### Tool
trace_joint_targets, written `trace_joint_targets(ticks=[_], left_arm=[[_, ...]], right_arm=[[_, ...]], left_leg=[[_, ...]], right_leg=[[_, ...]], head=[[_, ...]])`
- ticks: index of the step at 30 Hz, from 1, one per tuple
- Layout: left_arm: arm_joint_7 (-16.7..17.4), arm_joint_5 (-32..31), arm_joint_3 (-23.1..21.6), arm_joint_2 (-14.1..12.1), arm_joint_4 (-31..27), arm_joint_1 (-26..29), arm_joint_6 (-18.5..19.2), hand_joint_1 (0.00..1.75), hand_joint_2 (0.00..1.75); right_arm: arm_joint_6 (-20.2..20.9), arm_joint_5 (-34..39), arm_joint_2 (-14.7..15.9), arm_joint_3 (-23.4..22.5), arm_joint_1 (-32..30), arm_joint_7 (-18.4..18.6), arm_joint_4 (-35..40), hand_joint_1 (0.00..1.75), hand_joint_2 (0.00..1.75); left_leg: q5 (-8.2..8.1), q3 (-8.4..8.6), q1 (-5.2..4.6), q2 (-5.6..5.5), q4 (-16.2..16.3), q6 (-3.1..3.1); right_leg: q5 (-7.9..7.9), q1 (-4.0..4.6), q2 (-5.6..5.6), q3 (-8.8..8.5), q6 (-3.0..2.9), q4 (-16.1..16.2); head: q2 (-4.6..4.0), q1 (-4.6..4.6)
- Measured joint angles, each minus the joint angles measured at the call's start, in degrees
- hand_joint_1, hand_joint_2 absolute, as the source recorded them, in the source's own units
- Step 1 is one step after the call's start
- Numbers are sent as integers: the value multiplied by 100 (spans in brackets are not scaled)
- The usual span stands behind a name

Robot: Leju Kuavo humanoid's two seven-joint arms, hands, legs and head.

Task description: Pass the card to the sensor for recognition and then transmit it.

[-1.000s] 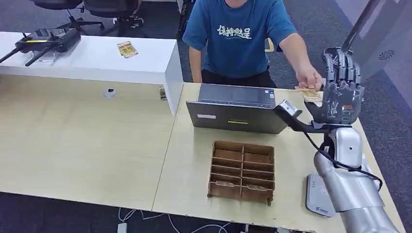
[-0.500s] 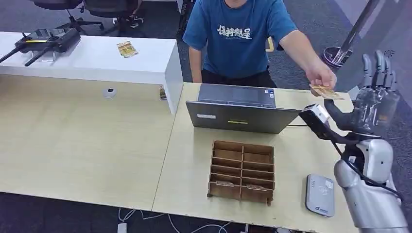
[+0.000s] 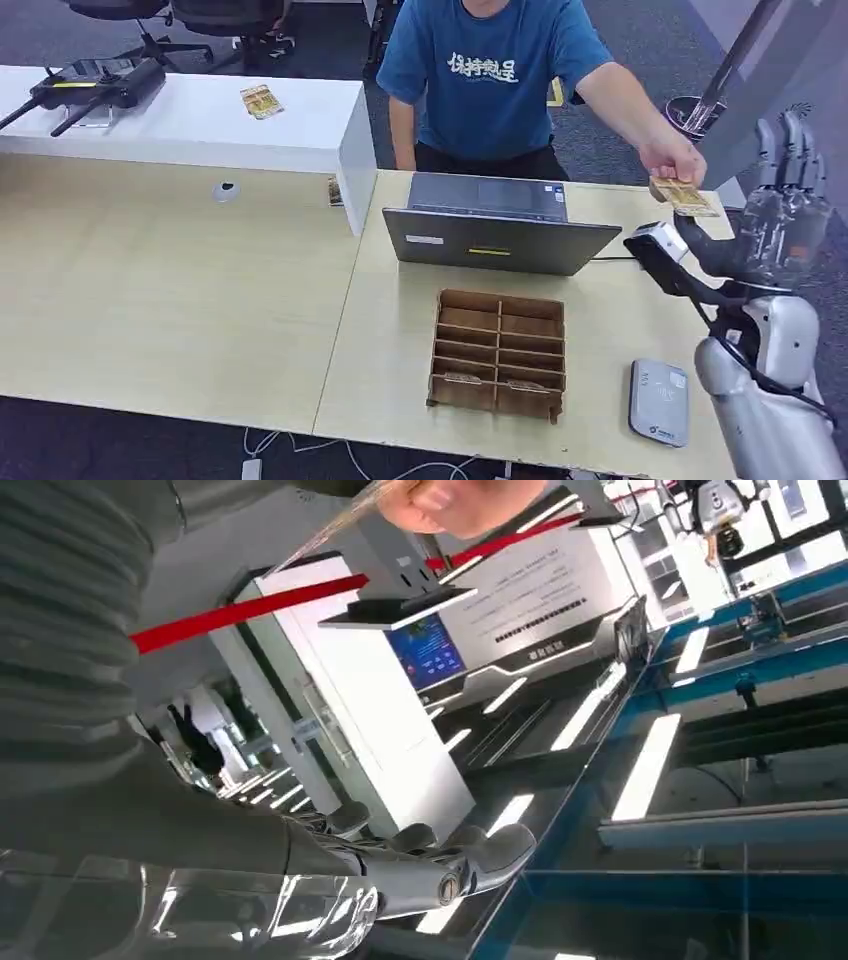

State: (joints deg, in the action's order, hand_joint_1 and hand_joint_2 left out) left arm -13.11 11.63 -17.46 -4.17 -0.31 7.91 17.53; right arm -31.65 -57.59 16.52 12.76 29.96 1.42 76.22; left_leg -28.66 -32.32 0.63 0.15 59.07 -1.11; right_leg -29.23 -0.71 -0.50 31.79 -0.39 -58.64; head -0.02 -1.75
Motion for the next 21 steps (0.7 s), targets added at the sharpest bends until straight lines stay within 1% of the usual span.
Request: trace_joint_targets(ticks=[9,10,11,12,15,21], left_arm=[[0,-7,48,-7,0,16,-2,0,0],[0,-9,50,-7,0,16,-2,0,0],[0,-15,52,-7,0,16,2,0,0],[0,-17,52,-7,0,16,4,0,0],[0,-26,76,-7,0,16,7,0,0],[0,-46,96,-9,0,19,7,0,0]], right_arm=[[44,-52,13,2,-47,2,-31,0,175],[44,-52,15,0,-46,2,-37,9,175],[46,-52,15,2,-46,2,-44,171,175],[68,-59,15,2,-45,2,-48,175,175],[179,-70,15,15,-41,39,-68,175,175],[216,-22,48,68,-40,31,-122,175,175]], left_leg=[[0,0,0,0,0,0],[0,-1,0,0,0,0],[0,-1,0,0,0,0],[0,-1,0,0,0,0],[0,-1,0,0,0,0],[0,-2,0,-1,0,0]], right_leg=[[0,0,0,1,0,0],[0,0,0,1,0,0],[0,0,0,1,0,0],[0,0,0,1,0,0],[0,0,-1,0,0,0],[0,0,-2,1,0,0]], head=[[0,0],[0,0],[0,0],[0,0],[0,-2],[0,0]])
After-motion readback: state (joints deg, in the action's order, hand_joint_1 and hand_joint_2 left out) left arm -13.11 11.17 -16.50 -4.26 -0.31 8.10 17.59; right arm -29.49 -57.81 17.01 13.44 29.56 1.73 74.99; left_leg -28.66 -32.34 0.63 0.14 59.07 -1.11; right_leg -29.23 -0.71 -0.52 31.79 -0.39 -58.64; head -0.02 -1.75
